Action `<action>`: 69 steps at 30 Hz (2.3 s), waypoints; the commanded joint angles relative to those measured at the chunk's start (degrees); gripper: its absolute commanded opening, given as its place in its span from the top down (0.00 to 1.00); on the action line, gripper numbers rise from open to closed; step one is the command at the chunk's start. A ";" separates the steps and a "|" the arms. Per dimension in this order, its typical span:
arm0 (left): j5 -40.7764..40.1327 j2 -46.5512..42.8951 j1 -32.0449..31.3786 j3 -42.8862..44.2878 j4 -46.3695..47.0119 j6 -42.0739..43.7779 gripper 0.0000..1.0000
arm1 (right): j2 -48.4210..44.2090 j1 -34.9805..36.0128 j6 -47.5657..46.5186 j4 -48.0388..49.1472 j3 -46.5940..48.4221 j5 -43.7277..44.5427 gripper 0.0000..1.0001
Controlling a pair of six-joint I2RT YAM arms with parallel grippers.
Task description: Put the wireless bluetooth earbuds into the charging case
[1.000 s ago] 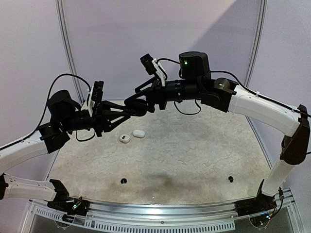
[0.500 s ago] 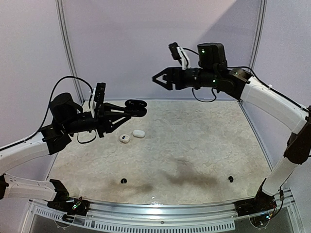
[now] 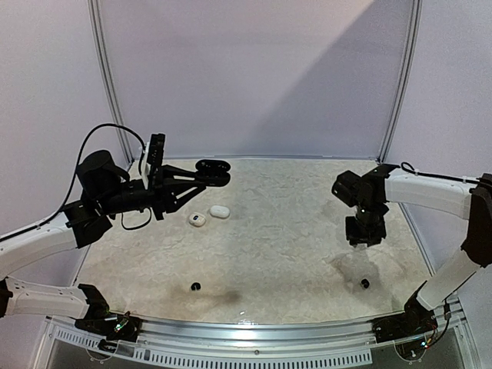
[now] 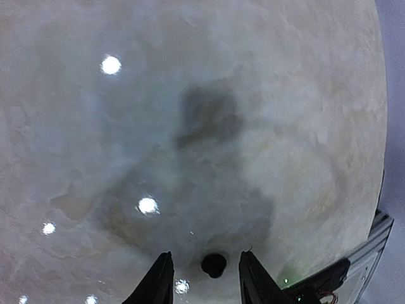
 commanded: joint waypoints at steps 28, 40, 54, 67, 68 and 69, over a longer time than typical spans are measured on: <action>0.88 -0.08 0.27 0.51 -0.10 1.48 1.00 | -5.73 -2.45 2.08 13.01 -23.85 -16.10 0.78; 0.88 0.05 0.27 0.38 -0.13 2.01 1.00 | -7.94 -0.43 2.34 16.24 -24.33 -23.38 0.83; 0.88 0.29 0.27 0.41 -0.39 2.31 1.00 | -4.89 3.35 1.86 19.55 -23.07 -29.18 0.83; 0.94 0.16 0.27 0.38 -0.79 2.68 1.00 | -5.25 3.40 3.32 14.78 -22.17 -21.05 0.81; 1.04 0.26 0.27 0.38 -0.82 2.72 1.00 | -5.65 3.34 3.44 14.81 -22.07 -20.17 0.81; 1.13 0.23 0.27 0.46 -0.83 2.66 1.00 | -5.75 3.30 3.67 14.76 -21.90 -19.38 0.83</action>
